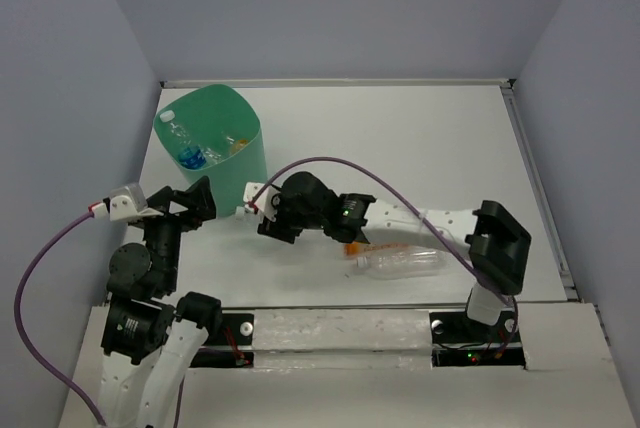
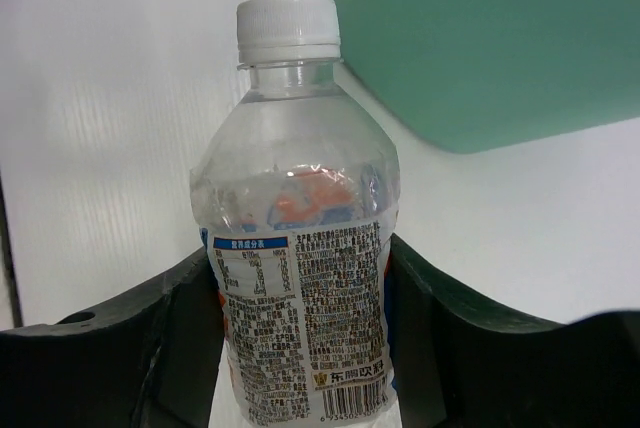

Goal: Put the plastic bottles in the bin

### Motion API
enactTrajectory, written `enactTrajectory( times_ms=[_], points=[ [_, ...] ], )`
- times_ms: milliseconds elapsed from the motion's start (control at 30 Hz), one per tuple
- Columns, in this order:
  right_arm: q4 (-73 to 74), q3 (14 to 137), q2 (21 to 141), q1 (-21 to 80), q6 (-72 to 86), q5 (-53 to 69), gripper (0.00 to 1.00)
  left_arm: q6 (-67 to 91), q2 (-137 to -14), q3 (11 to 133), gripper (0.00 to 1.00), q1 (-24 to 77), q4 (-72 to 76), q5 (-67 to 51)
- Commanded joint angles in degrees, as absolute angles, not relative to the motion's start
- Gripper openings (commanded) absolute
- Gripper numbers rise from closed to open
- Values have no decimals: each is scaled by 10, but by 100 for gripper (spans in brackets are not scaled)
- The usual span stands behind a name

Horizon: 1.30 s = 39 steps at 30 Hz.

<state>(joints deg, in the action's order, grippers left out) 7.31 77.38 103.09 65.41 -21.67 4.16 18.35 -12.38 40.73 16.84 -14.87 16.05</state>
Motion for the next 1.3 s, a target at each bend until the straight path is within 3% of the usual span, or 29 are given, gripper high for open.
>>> enactTrajectory(
  times_ms=[0, 267, 467, 867, 933, 967, 1000, 1033, 1133, 1267],
  points=[
    [-37, 763, 919, 657, -180, 4, 35, 195, -113, 421, 99, 165, -154, 216],
    [-107, 858, 892, 639, -146, -74, 35, 208, -107, 418, 99, 165, -158, 229],
    [-191, 1026, 1004, 634, -138, -66, 33, 203, -114, 403, 99, 165, -142, 176],
    [-264, 1311, 1271, 595, -83, -43, 33, 203, -113, 403, 99, 181, -145, 186],
    [-245, 1349, 1294, 584, -47, -18, 50, 202, -112, 403, 99, 185, -146, 189],
    [-236, 1360, 1304, 576, -35, -12, 62, 202, -112, 403, 99, 185, -146, 190],
    [-209, 1369, 1320, 569, -26, -4, 84, 202, -111, 403, 99, 187, -146, 190],
    [-196, 1385, 1324, 569, -5, 15, 91, 201, -110, 403, 99, 188, -145, 189],
    [-184, 1365, 1311, 563, 16, 19, 100, 202, -107, 403, 99, 191, -147, 192],
    [-181, 1314, 1247, 563, 16, 12, 100, 200, -108, 404, 99, 196, -143, 185]
  ],
)
